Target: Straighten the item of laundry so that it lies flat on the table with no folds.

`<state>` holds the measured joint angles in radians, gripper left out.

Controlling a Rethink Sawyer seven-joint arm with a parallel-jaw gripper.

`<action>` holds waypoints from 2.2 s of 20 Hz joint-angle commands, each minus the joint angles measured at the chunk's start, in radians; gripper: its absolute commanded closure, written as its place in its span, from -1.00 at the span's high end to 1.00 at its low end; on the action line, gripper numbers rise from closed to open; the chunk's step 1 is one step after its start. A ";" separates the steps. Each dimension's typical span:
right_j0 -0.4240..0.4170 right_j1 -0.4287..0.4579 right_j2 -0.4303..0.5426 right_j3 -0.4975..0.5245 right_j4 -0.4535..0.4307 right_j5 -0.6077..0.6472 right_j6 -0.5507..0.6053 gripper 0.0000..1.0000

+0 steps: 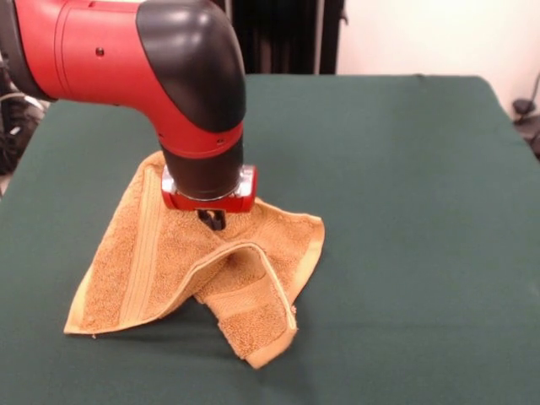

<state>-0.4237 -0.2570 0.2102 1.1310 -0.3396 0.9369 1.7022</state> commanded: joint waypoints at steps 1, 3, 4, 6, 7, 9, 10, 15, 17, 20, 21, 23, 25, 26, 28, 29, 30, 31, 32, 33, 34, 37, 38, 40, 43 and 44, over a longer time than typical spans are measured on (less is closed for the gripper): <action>-0.055 0.202 0.030 0.065 -0.145 -0.498 0.027 -1.00; -0.064 0.196 0.038 0.075 -0.148 -0.501 0.009 -1.00; -0.066 0.195 0.043 0.076 -0.157 -0.507 -0.008 -1.00; -0.062 0.197 0.044 0.072 -0.156 -0.474 -0.027 -1.00; -0.061 0.196 0.039 0.073 -0.147 -0.471 -0.008 -1.00; -0.057 0.193 0.036 0.073 -0.155 -0.486 -0.005 -1.00; -0.058 0.193 0.038 0.072 -0.159 -0.483 -0.017 -1.00; -0.055 0.195 0.035 0.066 -0.147 -0.472 0.001 -1.00; -0.053 0.192 0.036 0.066 -0.147 -0.466 -0.005 -1.00; -0.051 0.187 0.035 0.067 -0.145 -0.456 -0.006 -1.00; -0.050 0.186 0.036 0.066 -0.149 -0.453 -0.015 -1.00; -0.050 0.189 0.039 0.062 -0.133 -0.424 -0.012 1.00; -0.046 0.191 0.037 0.052 -0.139 -0.394 -0.035 1.00; -0.044 0.191 0.034 0.053 -0.132 -0.395 -0.016 1.00; -0.046 0.193 0.033 0.053 -0.126 -0.398 -0.005 1.00; -0.046 0.193 0.033 0.054 -0.122 -0.402 0.004 1.00; -0.046 0.193 0.032 0.056 -0.123 -0.408 0.008 1.00; -0.046 0.193 0.032 0.055 -0.120 -0.406 0.010 1.00; -0.047 0.193 0.033 0.057 -0.119 -0.409 0.013 1.00; -0.047 0.193 0.033 0.057 -0.118 -0.408 0.014 1.00; -0.047 0.193 0.033 0.057 -0.118 -0.409 0.015 1.00; -0.047 0.193 0.034 0.057 -0.122 -0.415 0.011 1.00; -0.048 0.194 0.034 0.057 -0.123 -0.418 0.010 1.00; -0.050 0.193 0.036 0.058 -0.125 -0.427 0.008 1.00; -0.051 0.192 0.036 0.063 -0.126 -0.439 0.013 1.00; -0.052 0.191 0.037 0.064 -0.124 -0.439 0.015 1.00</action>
<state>-0.4324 -0.2700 0.2142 1.1594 -0.3402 0.9023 1.7022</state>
